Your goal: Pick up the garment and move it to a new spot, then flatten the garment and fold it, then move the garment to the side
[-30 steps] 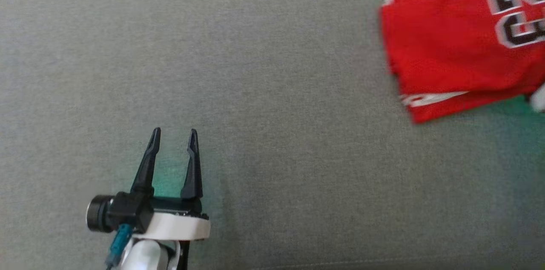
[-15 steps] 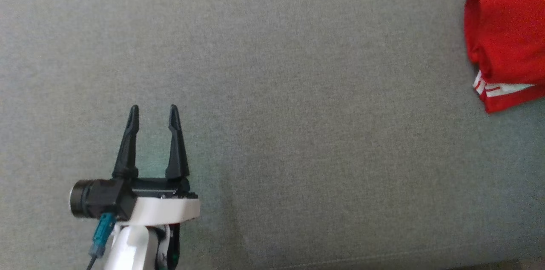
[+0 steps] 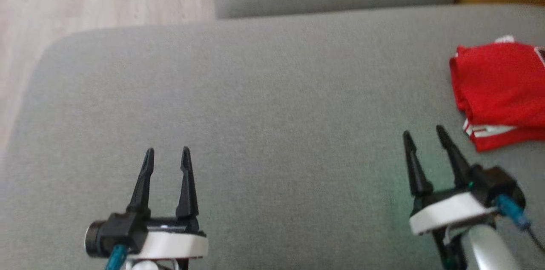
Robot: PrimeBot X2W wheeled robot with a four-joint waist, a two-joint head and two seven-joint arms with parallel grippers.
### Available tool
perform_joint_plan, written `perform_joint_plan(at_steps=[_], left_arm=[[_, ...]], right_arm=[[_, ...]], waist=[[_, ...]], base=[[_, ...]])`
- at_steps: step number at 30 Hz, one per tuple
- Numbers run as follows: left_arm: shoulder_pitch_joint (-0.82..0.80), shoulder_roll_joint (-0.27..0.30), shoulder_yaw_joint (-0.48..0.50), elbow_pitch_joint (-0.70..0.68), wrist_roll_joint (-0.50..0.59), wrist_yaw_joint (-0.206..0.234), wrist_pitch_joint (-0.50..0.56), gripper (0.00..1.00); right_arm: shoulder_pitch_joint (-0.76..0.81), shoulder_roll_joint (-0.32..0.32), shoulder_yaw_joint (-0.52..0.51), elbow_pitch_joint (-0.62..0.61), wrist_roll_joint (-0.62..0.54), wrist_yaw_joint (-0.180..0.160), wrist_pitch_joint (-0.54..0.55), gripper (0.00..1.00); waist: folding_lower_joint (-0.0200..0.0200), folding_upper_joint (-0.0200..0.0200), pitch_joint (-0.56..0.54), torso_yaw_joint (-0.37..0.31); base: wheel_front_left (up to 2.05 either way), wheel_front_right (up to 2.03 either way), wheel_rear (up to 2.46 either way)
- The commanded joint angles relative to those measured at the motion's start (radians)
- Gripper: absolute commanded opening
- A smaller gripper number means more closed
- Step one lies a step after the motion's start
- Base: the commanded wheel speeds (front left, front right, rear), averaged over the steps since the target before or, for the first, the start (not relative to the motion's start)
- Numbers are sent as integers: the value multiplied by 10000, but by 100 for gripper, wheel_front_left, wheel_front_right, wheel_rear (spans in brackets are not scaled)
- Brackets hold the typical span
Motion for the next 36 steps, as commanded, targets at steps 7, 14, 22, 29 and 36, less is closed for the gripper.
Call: perform_joint_plan(at_steps=[7,14,22,29,36], left_arm=[[467,-9,525,-413,253,215,-53,100],[657,-9,602,-360,328,167,-53,100],[995,6,275,262,188,74,21,0],[857,71,419,320,-797,-43,216,0],[728,113,536,410,-1630,-171,381,0]], right_arm=[[1397,661,-15,-1900,-538,-7,-133,100],[1745,785,-34,-2058,-588,-7,-134,100],[2037,854,-326,-1425,-327,0,5,0],[1887,782,-386,-1374,727,-1,196,0],[1758,735,-430,-1328,1612,-1,354,0]], waist=[[3,0,-920,547],[3,0,-1003,569],[3,0,-996,575],[3,0,-972,546],[3,0,-952,520]], base=[[0,0,0],[0,0,0],[0,0,0],[0,0,0],[0,0,0]])
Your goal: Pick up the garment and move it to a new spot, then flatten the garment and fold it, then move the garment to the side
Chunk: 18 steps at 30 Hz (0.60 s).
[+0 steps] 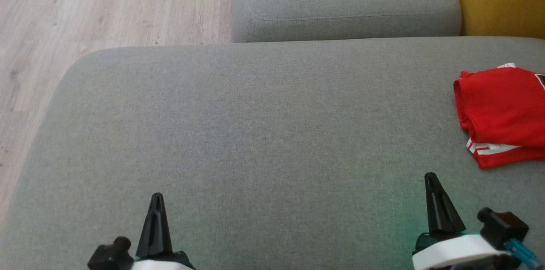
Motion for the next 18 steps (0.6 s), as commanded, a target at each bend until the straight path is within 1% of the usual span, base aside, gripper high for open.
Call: perform_joint_plan(at_steps=[1,18], left_arm=[[-545,74,216,-263,-353,-101,40,0],[-817,148,510,-112,-2229,-377,431,0]], right_arm=[[-440,-128,-30,-261,403,-1,70,0],[-701,-205,-167,-195,2390,-2,454,0]], waist=[[0,0,6,-7],[0,0,53,-65]], base=[[0,0,0],[0,0,0]])
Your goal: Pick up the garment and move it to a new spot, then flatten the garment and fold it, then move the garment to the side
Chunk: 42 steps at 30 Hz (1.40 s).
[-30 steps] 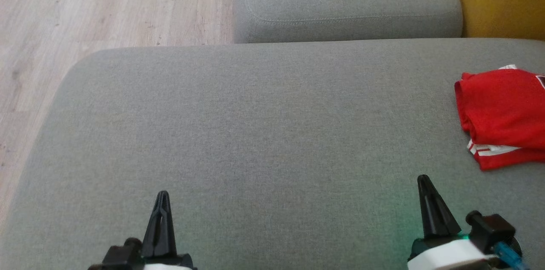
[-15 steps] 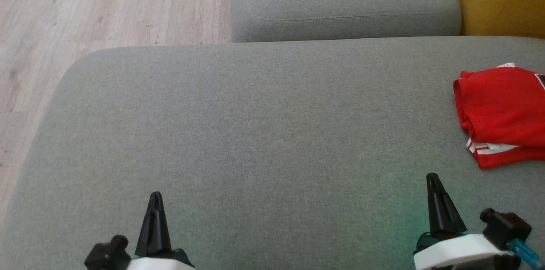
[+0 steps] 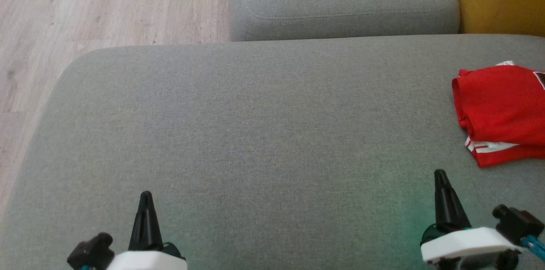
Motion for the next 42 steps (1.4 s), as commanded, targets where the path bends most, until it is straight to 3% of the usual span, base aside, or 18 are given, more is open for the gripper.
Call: perform_joint_plan(at_steps=[1,42], left_arm=[[-581,129,223,-289,-257,-82,31,0],[-1224,204,1134,-7,-4924,-769,1150,0]], right_arm=[[-568,-190,-46,-304,292,-2,56,0],[-1233,-280,-541,-136,5250,-5,1158,0]], waist=[[0,0,3,-4],[0,0,127,-154]], base=[[0,0,0],[0,0,0]])
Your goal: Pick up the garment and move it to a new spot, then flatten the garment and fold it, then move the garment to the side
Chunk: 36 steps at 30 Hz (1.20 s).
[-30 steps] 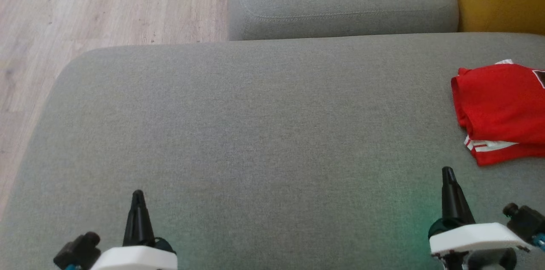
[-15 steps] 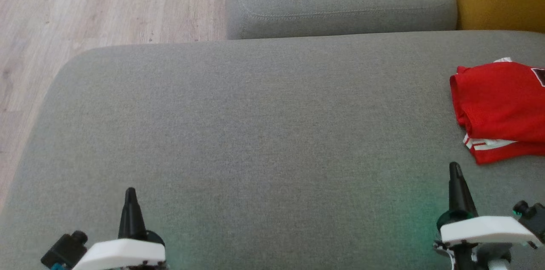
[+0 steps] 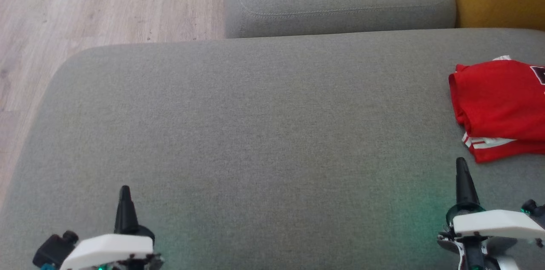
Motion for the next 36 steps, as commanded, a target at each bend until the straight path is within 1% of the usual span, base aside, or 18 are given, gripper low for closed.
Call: perform_joint_plan(at_steps=[1,36], left_arm=[[-649,163,366,-231,-282,-88,82,0],[-1231,153,1272,44,-4294,-692,1152,0]], right_arm=[[-529,-225,47,-291,328,-5,74,0],[-1122,-230,-492,-136,4597,-7,1126,0]], waist=[[0,0,4,-5],[0,0,112,-136]], base=[[0,0,0],[0,0,0]])
